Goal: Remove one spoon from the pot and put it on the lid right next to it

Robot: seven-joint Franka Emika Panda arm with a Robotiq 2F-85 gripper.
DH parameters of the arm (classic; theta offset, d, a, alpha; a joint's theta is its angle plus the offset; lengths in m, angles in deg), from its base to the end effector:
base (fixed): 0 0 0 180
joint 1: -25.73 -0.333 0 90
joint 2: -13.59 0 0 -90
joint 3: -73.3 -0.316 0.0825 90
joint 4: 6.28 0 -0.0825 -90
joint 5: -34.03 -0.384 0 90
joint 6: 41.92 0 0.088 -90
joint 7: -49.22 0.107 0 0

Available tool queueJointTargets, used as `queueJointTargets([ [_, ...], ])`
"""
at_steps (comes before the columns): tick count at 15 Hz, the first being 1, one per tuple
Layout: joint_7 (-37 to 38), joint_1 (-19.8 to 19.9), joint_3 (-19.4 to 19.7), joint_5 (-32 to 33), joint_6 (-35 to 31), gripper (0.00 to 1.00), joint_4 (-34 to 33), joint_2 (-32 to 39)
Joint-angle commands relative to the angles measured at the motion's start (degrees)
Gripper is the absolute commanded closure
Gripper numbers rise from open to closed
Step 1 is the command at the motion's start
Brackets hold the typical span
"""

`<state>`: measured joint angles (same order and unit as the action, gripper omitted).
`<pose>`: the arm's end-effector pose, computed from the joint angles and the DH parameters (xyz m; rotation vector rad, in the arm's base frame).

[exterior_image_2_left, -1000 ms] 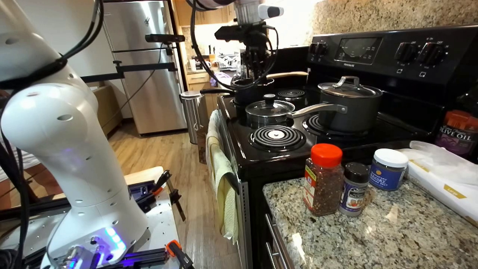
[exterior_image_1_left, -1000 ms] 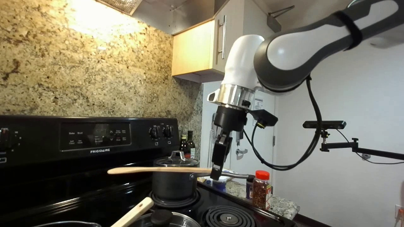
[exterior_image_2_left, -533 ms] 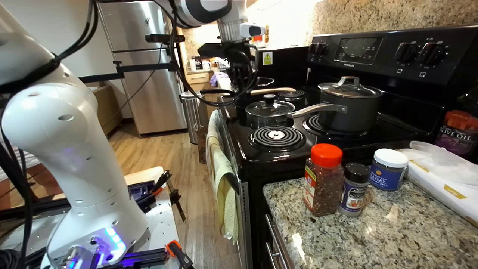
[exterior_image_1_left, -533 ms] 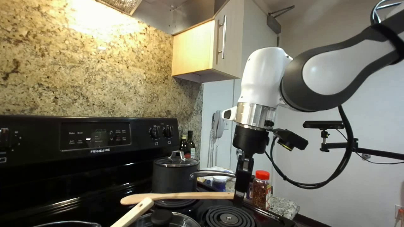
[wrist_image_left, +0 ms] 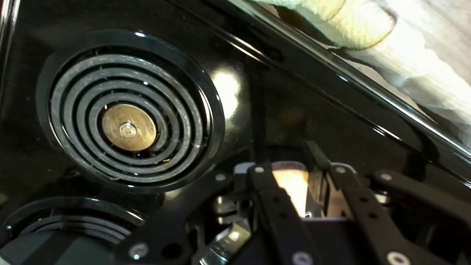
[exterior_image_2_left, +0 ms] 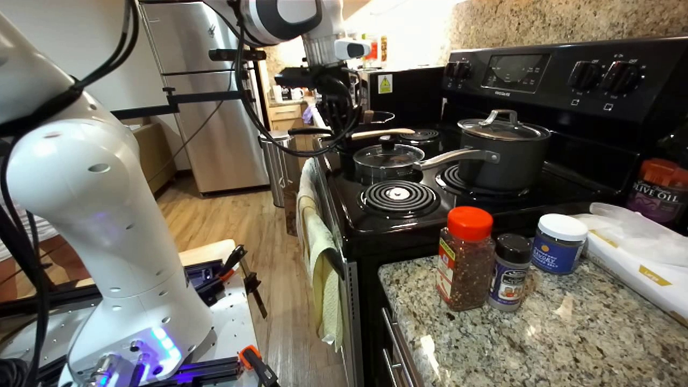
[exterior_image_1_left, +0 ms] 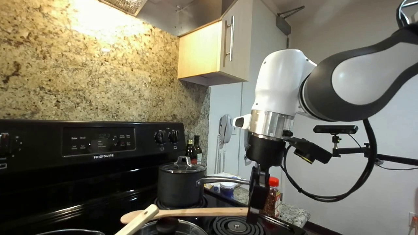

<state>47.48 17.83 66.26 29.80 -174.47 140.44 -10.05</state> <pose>0.4058 0.1099 0.4227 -3.0821 -0.3707 -0.2512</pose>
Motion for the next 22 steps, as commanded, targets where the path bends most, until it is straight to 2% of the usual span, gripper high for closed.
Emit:
queueJointTargets([
  [1,0.48,-0.89,-0.03,-0.71,-4.83,0.86,0.74,1.33],
  [17,-0.45,-1.94,0.23,-1.18,-9.23,0.86,0.39,5.95],
  [18,-0.19,-1.77,0.20,-0.95,-9.57,0.47,0.30,6.14],
  [19,-0.10,-1.72,0.22,-0.92,-10.12,0.46,0.30,6.30],
  [22,0.04,-1.57,0.47,-0.90,-10.75,0.29,0.20,6.35],
])
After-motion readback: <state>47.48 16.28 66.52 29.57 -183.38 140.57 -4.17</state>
